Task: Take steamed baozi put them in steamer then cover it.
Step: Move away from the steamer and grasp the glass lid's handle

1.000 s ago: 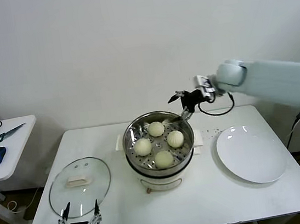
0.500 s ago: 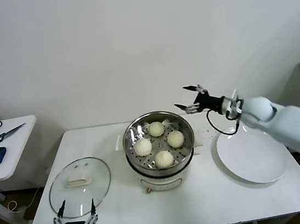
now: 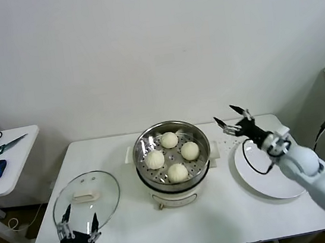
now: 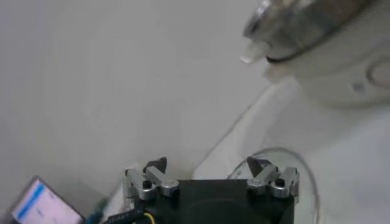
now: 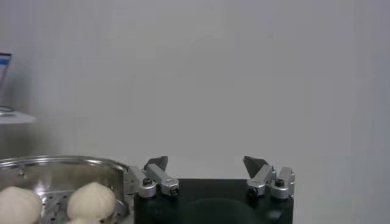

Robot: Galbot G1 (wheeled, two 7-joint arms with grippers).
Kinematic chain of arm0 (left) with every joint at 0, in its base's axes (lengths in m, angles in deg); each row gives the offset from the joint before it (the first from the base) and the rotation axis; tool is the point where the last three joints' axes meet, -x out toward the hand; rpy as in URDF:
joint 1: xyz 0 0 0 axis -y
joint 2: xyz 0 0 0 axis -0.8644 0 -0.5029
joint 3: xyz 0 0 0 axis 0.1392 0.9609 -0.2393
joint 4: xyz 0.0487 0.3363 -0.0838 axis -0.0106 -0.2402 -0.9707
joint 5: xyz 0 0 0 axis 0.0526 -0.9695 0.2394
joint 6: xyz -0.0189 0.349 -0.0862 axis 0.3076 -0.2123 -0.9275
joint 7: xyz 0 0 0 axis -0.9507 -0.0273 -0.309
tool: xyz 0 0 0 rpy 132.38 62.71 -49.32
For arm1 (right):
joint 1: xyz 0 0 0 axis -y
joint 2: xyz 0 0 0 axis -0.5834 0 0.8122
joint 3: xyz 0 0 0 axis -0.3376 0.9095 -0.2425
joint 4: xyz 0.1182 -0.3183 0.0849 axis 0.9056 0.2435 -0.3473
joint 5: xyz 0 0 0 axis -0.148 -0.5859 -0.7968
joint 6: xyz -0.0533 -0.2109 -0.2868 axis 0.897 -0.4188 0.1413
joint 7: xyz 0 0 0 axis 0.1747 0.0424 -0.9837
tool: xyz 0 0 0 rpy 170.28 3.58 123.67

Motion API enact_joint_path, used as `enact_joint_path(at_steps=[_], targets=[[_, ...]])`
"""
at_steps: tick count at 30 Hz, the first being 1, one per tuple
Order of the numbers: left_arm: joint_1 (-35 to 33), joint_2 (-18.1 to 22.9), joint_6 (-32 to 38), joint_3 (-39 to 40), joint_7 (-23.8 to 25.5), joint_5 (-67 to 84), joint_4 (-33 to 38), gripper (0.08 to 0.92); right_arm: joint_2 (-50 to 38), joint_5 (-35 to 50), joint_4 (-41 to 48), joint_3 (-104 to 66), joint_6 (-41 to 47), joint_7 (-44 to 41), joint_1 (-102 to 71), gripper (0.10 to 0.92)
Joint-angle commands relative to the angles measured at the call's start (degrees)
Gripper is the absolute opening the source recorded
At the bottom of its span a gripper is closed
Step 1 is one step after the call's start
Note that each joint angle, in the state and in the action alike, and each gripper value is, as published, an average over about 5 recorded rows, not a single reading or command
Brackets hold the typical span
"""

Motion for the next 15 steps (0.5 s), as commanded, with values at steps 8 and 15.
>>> enact_joint_path(at_steps=[8, 15], targets=[[14.1, -1.9, -1.6, -0.2, -8.0, -41.9, -16.9, 0.823, 7.1, -8.2, -4.4, -28.1, 1.1, -0.3, -30.5, 0.823], [20.2, -2.8, -0.3, -0.9, -8.4, -44.3, -25.5, 0.823, 8.1, -9.5, -3.7, -28.8, 0.9, -1.4, -31.6, 0.823]])
